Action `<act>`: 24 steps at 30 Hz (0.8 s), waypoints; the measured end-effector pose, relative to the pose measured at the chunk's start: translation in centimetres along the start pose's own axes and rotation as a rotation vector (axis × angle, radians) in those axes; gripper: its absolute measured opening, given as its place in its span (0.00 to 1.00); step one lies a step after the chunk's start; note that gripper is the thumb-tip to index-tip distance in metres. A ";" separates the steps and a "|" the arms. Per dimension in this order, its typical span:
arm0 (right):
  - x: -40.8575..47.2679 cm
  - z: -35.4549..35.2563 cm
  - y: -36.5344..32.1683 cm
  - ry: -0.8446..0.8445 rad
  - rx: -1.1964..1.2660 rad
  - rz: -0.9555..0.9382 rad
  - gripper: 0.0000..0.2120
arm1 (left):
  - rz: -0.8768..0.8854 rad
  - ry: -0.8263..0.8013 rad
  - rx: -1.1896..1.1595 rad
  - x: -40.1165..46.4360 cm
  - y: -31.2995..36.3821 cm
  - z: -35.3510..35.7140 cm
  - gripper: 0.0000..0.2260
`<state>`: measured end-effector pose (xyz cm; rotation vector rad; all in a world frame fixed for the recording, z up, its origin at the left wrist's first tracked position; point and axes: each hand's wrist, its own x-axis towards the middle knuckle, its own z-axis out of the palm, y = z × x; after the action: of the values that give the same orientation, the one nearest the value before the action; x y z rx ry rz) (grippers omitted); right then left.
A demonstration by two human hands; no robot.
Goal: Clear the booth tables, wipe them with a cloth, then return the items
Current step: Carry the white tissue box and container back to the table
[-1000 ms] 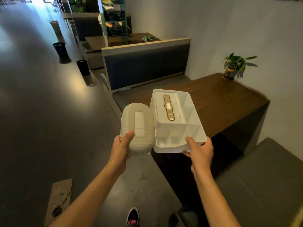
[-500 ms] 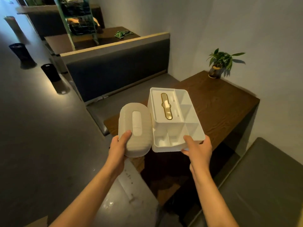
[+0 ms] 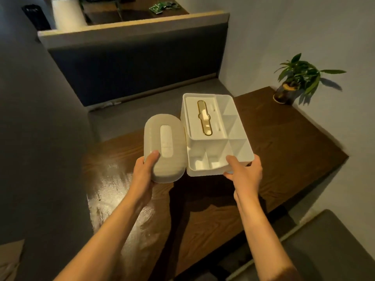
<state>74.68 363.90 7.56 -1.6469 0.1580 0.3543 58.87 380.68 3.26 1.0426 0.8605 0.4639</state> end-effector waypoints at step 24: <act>17.9 -11.3 -3.3 0.066 0.006 0.078 0.24 | -0.114 -0.063 0.022 9.9 -5.9 18.6 0.36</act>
<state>94.12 355.01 5.76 -1.6507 0.2727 0.3587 79.35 374.63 -1.56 1.0171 0.8652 0.3248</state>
